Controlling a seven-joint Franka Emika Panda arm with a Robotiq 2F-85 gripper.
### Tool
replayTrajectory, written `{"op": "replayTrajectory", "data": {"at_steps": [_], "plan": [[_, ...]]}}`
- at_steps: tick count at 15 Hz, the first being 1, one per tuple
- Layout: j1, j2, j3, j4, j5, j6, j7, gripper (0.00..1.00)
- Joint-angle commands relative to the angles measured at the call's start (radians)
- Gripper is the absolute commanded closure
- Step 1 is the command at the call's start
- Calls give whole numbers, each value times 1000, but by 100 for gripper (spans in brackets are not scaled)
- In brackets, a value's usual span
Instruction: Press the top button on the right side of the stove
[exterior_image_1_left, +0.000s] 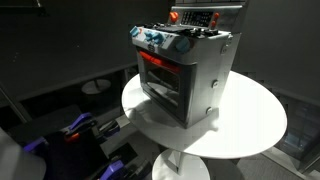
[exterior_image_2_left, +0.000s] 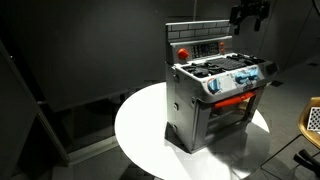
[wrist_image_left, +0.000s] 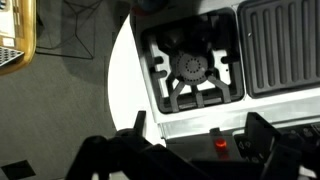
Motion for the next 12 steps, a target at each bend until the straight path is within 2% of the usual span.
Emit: {"op": "replayTrajectory", "data": {"at_steps": [1,12], "plan": [[-6,-110,13,-103,23,-57,-61,0],[-6,-443,32,-429,20,-72,-238,0]]}}
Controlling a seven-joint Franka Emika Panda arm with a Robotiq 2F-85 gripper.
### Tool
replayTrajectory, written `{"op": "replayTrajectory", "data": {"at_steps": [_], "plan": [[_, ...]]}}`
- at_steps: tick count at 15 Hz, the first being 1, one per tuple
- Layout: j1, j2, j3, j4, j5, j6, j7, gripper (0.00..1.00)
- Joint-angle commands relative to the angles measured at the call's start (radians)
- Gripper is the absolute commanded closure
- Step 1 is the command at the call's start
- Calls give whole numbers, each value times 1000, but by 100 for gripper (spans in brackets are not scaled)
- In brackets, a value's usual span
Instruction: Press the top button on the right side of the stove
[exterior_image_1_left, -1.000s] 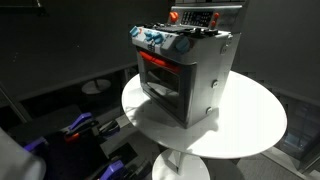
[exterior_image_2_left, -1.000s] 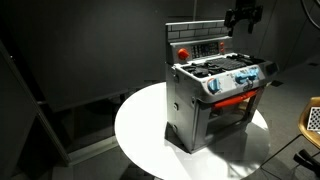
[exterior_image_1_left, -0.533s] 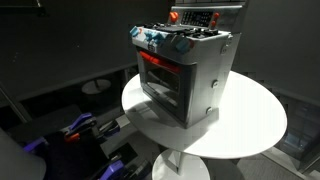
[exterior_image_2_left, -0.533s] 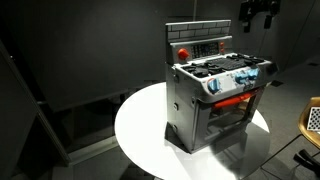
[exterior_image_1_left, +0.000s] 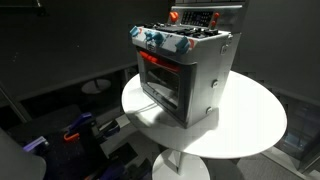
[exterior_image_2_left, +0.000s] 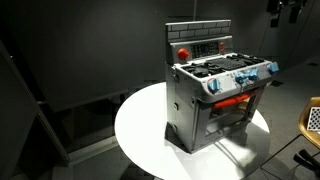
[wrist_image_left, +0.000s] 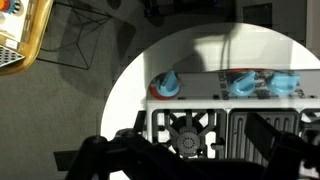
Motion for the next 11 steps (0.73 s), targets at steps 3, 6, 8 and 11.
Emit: {"op": "replayTrajectory", "data": {"at_steps": [3,6,8,11], "plan": [[-4,-199,21,-191,6,11,-67,0],[-4,-257,27,-243,12,11,-69,0],[-9,-221,33,-211,3,-1,-49,0],[-9,-230,33,-221,3,-1,-49,0]]}}
